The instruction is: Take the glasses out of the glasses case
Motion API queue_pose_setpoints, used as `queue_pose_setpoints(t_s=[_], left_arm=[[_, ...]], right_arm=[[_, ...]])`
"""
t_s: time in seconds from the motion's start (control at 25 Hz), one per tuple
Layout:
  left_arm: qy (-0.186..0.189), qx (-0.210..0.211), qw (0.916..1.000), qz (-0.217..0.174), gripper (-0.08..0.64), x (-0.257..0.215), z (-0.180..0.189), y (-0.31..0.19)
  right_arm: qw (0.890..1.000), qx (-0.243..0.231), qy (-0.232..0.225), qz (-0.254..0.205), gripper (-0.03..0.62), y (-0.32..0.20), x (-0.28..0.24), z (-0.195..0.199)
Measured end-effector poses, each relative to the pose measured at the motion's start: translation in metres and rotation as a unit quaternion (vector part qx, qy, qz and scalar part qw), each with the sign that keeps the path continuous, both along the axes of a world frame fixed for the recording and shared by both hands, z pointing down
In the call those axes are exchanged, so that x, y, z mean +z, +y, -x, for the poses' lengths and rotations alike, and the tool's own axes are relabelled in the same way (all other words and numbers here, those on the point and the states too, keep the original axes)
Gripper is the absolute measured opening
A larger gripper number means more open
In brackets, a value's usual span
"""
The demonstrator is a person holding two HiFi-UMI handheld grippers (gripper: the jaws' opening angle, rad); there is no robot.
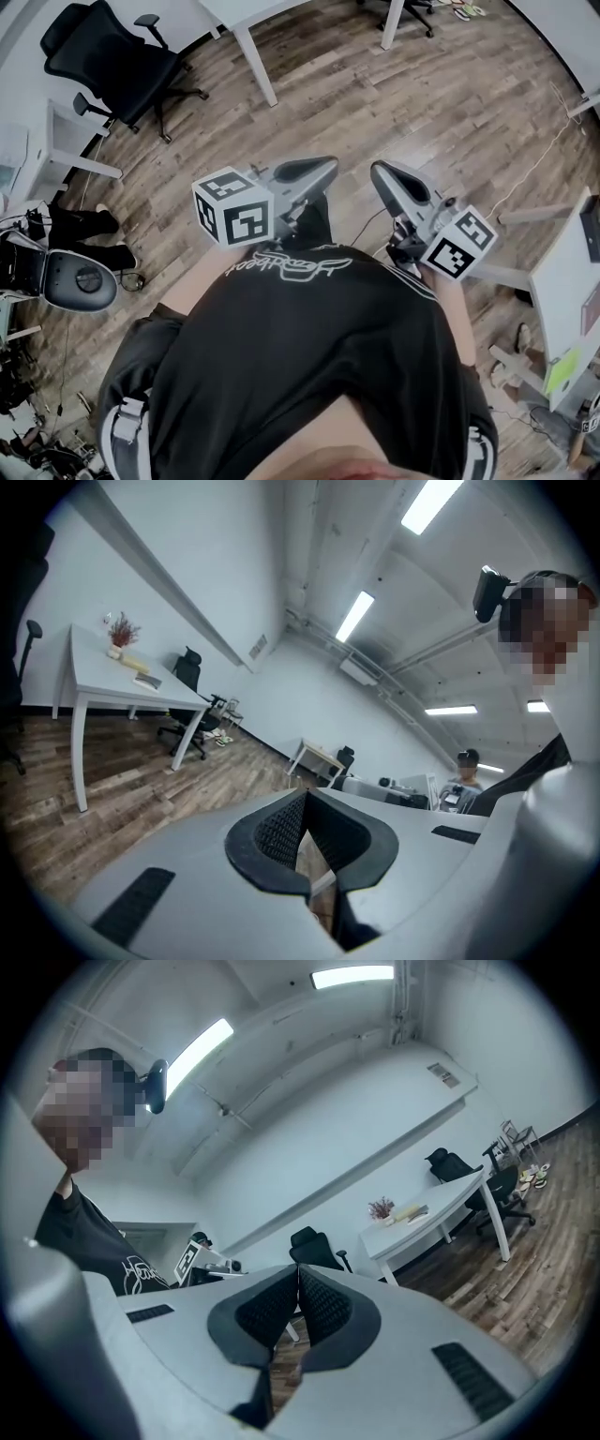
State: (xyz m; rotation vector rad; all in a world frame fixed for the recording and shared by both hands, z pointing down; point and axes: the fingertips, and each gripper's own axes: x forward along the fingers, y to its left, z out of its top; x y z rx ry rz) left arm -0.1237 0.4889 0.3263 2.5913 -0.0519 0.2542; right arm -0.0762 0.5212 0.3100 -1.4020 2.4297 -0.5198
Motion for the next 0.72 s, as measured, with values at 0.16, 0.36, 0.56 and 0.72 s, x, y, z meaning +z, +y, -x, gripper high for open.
queue_pose_setpoints(t_s=[0.16, 0.36, 0.56, 0.72], left_arm=[[-0.001, 0.001, 1.0000, 0.008, 0.006, 0.003, -0.016, -0.053], [-0.011, 0.000, 0.9996, 0.025, 0.006, 0.010, -0.042, -0.132], [-0.015, -0.006, 0.9992, 0.037, 0.006, 0.007, -0.071, -0.237], [-0.016, -0.015, 0.9986, 0.047, 0.006, 0.010, -0.093, -0.323]], right_arm=[[1.000, 0.002, -0.001, 0.009, 0.009, -0.052, 0.004, -0.014], [1.000, 0.005, -0.012, 0.027, 0.009, -0.129, 0.009, -0.041], [0.999, 0.002, -0.021, 0.044, 0.009, -0.231, 0.007, -0.070], [0.998, -0.007, -0.023, 0.051, 0.009, -0.313, 0.005, -0.089]])
